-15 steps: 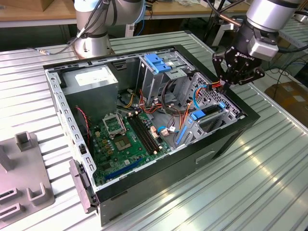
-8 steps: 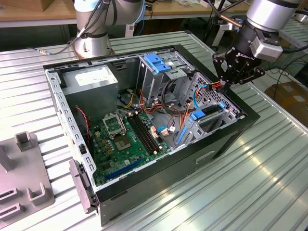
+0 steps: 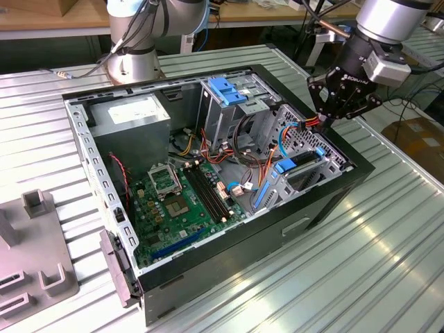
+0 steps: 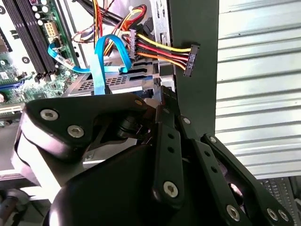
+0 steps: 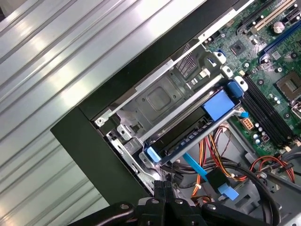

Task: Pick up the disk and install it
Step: 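Insert the first disk wire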

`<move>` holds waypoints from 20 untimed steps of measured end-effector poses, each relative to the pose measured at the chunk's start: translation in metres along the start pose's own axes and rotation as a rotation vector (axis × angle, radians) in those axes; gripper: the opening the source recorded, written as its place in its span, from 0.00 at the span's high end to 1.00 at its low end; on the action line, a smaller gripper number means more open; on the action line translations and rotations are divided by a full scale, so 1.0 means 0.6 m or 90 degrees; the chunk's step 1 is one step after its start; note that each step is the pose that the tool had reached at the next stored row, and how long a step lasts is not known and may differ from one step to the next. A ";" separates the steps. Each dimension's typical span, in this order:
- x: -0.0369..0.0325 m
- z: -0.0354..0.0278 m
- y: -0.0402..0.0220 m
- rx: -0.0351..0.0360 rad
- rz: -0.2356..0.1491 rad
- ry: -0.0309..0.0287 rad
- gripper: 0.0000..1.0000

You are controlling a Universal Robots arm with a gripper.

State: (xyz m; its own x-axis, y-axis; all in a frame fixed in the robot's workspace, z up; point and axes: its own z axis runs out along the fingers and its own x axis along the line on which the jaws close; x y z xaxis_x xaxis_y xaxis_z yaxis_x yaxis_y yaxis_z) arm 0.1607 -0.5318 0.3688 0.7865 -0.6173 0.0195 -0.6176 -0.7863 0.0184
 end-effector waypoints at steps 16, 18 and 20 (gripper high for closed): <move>0.010 -0.006 -0.012 0.0015 -0.086 0.0018 0.75; 0.012 -0.007 -0.014 0.0017 -0.090 0.0020 0.75; 0.013 -0.007 -0.017 0.0020 -0.094 0.0024 0.75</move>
State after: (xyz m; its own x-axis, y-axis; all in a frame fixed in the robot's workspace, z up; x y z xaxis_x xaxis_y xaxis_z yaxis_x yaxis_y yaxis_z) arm 0.1734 -0.5285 0.3731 0.8686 -0.4952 0.0206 -0.4955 -0.8684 0.0183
